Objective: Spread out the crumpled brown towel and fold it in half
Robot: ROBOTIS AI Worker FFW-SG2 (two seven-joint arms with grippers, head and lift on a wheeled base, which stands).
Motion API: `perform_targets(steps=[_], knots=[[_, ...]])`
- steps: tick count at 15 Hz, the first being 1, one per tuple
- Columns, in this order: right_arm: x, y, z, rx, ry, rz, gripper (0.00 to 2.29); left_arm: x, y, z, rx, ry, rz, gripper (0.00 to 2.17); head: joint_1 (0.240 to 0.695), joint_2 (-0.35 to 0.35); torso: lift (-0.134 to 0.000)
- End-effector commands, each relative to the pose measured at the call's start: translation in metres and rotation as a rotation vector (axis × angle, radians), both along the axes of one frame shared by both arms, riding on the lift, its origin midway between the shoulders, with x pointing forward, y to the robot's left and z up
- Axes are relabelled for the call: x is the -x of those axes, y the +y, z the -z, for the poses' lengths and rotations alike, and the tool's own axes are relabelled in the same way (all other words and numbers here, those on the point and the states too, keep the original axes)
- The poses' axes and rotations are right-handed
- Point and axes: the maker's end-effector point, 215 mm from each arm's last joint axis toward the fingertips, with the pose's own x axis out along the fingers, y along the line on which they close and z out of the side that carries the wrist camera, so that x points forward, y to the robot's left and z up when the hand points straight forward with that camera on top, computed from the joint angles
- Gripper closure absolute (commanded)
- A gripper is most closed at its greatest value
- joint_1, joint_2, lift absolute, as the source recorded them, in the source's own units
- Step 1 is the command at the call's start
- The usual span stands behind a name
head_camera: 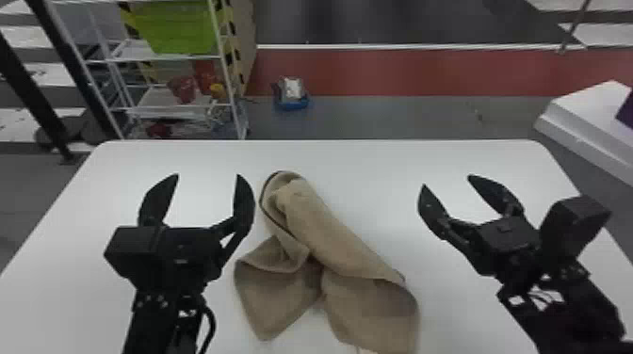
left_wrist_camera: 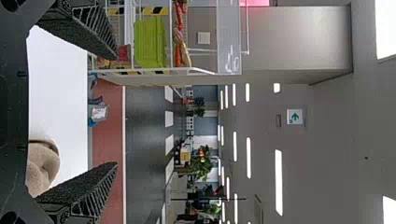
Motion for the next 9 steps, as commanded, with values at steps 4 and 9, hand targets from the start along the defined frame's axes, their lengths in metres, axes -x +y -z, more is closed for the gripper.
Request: perform_targets(steps=[4, 9], knots=[[0.016, 0.004, 0.003, 0.008, 0.031, -0.008, 0.17, 0.0, 0.001, 0.009, 0.001, 0.03, -0.009, 0.09, 0.695, 0.031, -0.124], [0.056, 0.05, 0.056, 0.031, 0.245, -0.197, 0.17, -0.001, 0.005, 0.022, 0.0, 0.07, -0.014, 0.09, 0.695, 0.062, -0.124]])
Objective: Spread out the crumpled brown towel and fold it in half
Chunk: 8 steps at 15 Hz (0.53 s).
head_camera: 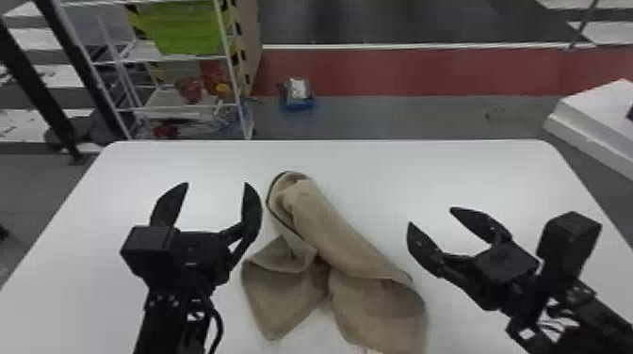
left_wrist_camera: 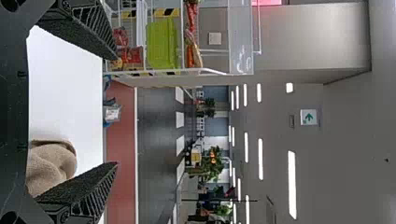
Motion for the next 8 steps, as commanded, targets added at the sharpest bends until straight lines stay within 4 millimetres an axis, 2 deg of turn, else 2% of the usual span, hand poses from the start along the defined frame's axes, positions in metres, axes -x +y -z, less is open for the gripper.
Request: perform_targets(steps=[1, 5, 8], knots=[[0.02, 0.018, 0.027, 0.032, 0.09, -0.044, 0.17, 0.0, 0.003, 0.005, 0.001, 0.015, -0.007, 0.09, 0.695, 0.081, -0.124], [0.05, 0.057, 0.04, 0.031, 0.144, -0.168, 0.2, 0.0, 0.007, 0.008, 0.0, 0.023, -0.014, 0.09, 0.695, 0.137, -0.124], [0.057, 0.073, 0.045, 0.066, 0.152, -0.215, 0.21, -0.001, 0.007, 0.01, 0.001, 0.026, -0.014, 0.09, 0.695, 0.171, -0.124]])
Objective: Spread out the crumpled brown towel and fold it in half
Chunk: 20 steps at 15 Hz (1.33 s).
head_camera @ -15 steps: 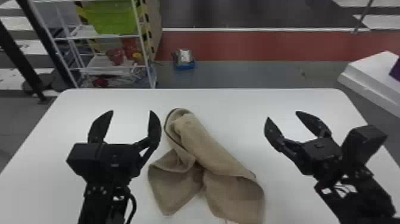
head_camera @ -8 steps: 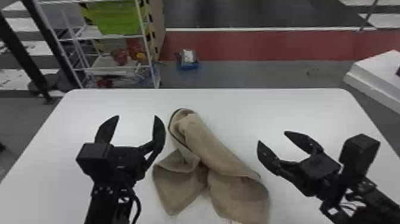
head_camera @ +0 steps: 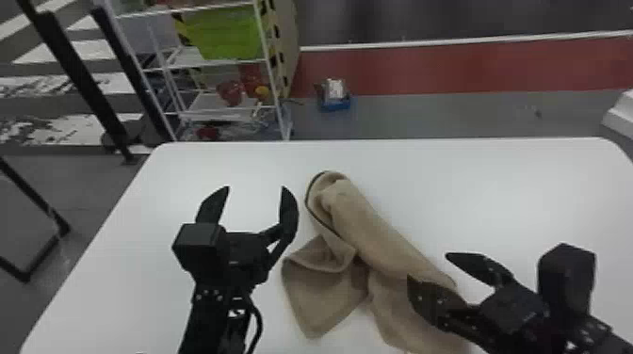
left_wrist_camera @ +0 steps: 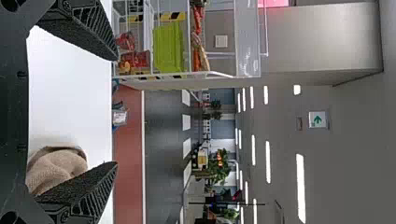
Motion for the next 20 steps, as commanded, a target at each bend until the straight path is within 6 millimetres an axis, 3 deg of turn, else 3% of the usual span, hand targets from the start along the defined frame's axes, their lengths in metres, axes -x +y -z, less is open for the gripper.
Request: perform_targets(steps=[1, 3, 8, 13, 16, 20], knots=[[0.003, 0.012, 0.007, 0.053, 0.008, -0.037, 0.22, 0.0, 0.0, 0.002, 0.005, 0.004, -0.002, 0.09, 0.695, 0.178, -0.124], [0.002, 0.02, 0.014, 0.101, 0.004, -0.058, 0.32, -0.001, 0.0, 0.005, 0.006, 0.009, -0.001, 0.09, 0.695, 0.196, -0.124], [-0.011, 0.033, 0.036, 0.163, 0.014, -0.081, 0.32, 0.0, -0.004, 0.011, 0.004, 0.022, 0.019, 0.09, 0.695, 0.217, -0.124], [-0.01, 0.034, 0.033, 0.153, -0.003, -0.081, 0.32, 0.027, -0.05, 0.026, -0.018, 0.072, 0.145, 0.11, 0.695, 0.2, -0.124], [-0.012, 0.028, 0.03, 0.144, -0.01, -0.072, 0.32, 0.045, -0.071, 0.056, -0.053, 0.205, 0.206, 0.11, 0.695, 0.162, -0.124], [-0.011, 0.031, 0.024, 0.125, -0.029, -0.077, 0.32, 0.049, -0.088, 0.08, -0.065, 0.269, 0.263, 0.19, 0.695, 0.124, -0.124]])
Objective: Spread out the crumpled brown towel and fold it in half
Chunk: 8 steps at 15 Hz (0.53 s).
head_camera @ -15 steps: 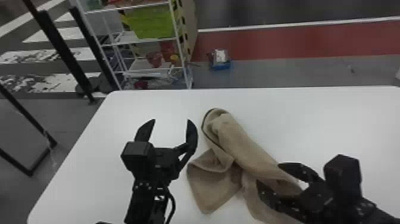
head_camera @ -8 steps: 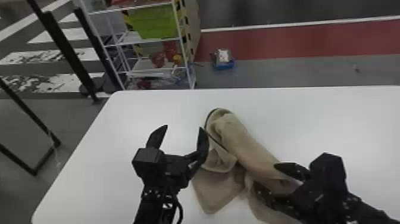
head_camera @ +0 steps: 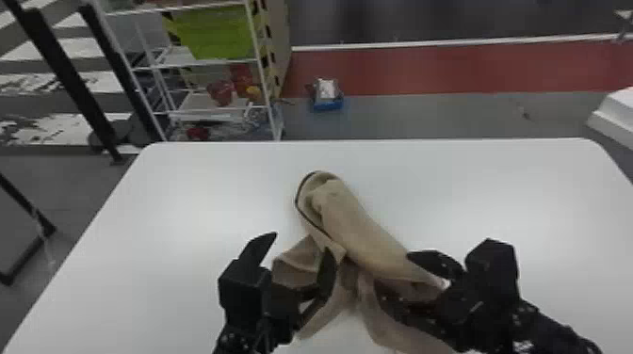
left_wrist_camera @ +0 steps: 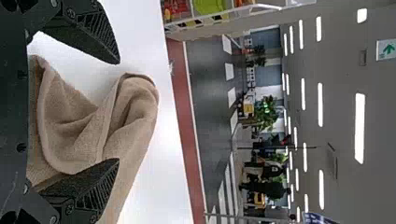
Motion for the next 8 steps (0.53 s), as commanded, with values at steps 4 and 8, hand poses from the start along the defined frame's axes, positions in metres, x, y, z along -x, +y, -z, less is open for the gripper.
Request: perform_targets(steps=[4, 8], knots=[[0.002, -0.014, -0.004, -0.037, -0.01, 0.014, 0.32, -0.004, -0.014, 0.027, -0.012, 0.081, 0.047, 0.22, 0.695, 0.108, -0.124], [0.003, -0.032, -0.002, -0.042, -0.012, 0.033, 0.32, -0.002, -0.032, 0.03, -0.005, 0.094, 0.077, 0.22, 0.695, 0.071, -0.124]])
